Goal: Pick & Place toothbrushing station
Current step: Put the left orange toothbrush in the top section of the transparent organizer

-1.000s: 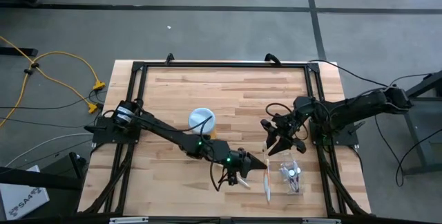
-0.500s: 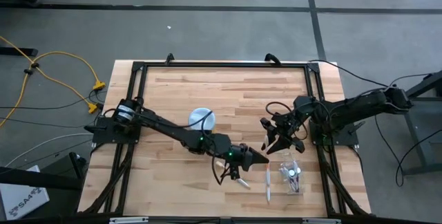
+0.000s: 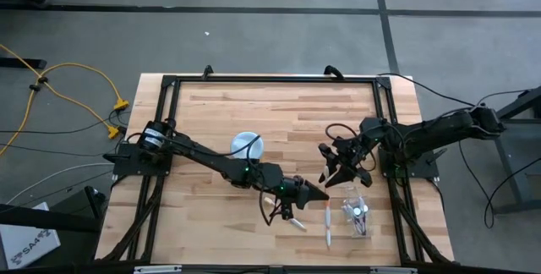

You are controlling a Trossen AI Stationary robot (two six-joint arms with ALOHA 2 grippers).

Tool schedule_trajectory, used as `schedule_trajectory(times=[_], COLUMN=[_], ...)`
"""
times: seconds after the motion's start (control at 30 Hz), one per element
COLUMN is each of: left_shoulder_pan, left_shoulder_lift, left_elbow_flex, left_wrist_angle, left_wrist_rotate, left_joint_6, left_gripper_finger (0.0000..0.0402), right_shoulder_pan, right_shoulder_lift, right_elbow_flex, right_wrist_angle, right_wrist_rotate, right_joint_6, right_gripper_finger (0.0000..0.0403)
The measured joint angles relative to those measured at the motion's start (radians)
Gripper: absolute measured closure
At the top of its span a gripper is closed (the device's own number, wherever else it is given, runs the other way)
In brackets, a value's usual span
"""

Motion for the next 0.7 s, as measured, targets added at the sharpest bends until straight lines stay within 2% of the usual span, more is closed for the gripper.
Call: schedule_trajectory(times=[0.37,0.7], left_shoulder_pan=[-0.001,-0.002], left_shoulder_lift=[0.0,0.0], left_elbow_flex=[0.0,0.0], left_wrist_angle=[-0.002,-0.001], left_wrist_rotate=[0.001,-0.022], left_joint_6=[0.012,0.019], left_gripper_finger=[0.0399,0.0394], right_shoulder_pan=[0.0,0.0], right_shoulder_lift=[0.0,0.0], right_elbow_flex=[0.0,0.0], right_wrist_angle=[0.006,0.005], right_wrist_rotate=[-0.01,-0.002], right_joint_6=[0.01,0.033], right_gripper_finger=[0.0382,0.0392])
